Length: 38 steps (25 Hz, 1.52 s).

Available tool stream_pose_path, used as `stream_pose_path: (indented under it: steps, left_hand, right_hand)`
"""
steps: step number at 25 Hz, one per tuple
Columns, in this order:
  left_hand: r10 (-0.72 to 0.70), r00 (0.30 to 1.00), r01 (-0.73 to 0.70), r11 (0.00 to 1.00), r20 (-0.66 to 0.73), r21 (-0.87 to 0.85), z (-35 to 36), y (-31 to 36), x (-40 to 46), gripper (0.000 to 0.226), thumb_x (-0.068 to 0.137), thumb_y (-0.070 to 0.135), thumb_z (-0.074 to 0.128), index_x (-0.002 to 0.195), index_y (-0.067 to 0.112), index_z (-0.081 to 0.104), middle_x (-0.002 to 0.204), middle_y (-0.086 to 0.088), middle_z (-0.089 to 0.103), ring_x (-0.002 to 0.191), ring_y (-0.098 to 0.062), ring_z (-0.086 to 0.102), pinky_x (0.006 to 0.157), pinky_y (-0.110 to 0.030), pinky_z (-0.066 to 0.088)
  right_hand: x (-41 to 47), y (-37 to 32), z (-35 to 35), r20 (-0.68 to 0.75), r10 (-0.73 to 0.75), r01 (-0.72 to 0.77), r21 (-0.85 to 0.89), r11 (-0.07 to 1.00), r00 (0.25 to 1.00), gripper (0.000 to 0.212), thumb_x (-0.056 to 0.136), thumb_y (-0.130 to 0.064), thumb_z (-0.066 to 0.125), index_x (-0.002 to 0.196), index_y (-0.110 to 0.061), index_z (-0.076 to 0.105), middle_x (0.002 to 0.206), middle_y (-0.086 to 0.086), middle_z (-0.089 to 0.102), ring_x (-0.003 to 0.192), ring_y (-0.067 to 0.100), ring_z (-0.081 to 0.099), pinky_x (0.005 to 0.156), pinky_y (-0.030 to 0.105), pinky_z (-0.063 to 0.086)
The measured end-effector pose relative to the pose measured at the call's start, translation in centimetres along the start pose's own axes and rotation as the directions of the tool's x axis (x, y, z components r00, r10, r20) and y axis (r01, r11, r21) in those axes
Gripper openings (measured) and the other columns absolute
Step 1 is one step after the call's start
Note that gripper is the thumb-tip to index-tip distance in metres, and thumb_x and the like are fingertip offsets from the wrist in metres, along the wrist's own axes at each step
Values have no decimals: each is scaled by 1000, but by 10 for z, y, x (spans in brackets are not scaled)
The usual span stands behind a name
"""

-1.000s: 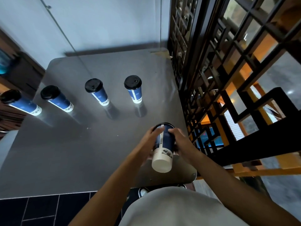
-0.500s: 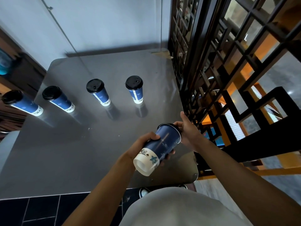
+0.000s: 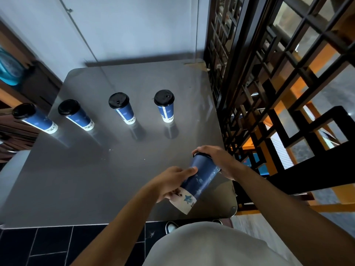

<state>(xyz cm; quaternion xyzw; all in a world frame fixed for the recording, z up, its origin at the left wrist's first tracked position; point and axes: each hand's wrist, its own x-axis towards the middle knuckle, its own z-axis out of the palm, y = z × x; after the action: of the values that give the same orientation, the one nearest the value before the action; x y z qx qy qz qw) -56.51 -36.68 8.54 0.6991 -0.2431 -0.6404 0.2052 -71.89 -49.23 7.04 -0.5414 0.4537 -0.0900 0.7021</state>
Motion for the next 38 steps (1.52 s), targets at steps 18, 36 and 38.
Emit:
stream_pose_path:
  steps: [18,36,38]
  left_hand:
    - [602,749,-73,490,-276,868,27,-16,15,74,70,53,63,131,21,36,104,-5,66,66,-19,51,57,-33,44]
    - [512,808,-141,649,-292,747,15,-11,13,84,66,53,76,135,24,38,112,-1,67,79,-16,61,67,-26,52]
    - [456,845,-144,699,-281,700,13,-10,13,80,63,52,77,130,26,42,107,1,67,77,-12,62,61,-21,48]
  right_hand:
    - [-3,1,19,-71,-16,10,-84,996,997,34,101,-39,46,99,-28,78,105,-5,72,98,18,67,83,33,56]
    - [-3,-27,23,32,91,-87,-94,992,995,33,100,-42,49,116,-25,74,122,14,65,112,32,63,95,44,55]
    - [-3,-28,19,73,91,-88,-39,995,993,37,103,-43,45,118,-24,73,118,12,69,103,26,66,89,41,54]
